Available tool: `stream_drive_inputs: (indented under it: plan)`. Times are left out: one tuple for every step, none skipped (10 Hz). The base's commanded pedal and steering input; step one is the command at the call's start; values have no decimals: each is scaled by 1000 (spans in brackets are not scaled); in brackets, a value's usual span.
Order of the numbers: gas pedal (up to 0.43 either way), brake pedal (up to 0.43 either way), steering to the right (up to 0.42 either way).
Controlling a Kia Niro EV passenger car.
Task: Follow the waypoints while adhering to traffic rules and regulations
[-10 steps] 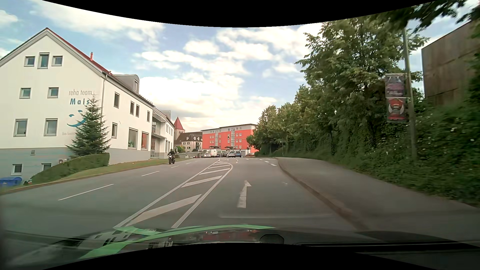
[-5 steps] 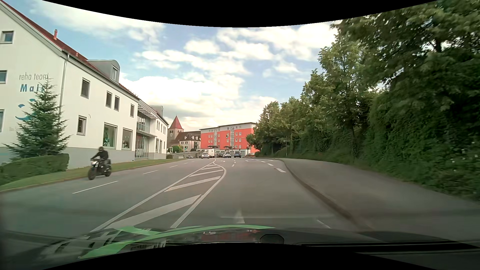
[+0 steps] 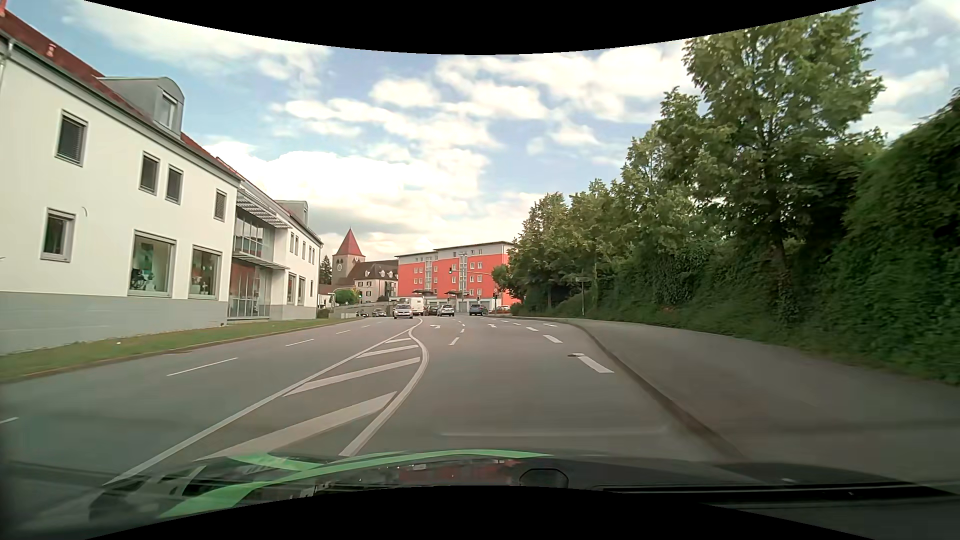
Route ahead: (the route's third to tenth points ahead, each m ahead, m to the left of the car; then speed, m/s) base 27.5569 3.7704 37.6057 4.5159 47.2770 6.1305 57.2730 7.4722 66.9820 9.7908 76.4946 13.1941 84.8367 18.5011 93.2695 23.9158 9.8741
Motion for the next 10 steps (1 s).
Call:
stream_drive_inputs:
  plan:
    - [177,0,-2]
    - [177,0,-3]
    - [177,0,-3]
    - [177,0,-4]
    - [177,0,-5]
    - [177,0,-5]
    - [177,0,-7]
    - [157,0,-9]
    - [138,0,-12]
    - [130,0,-12]
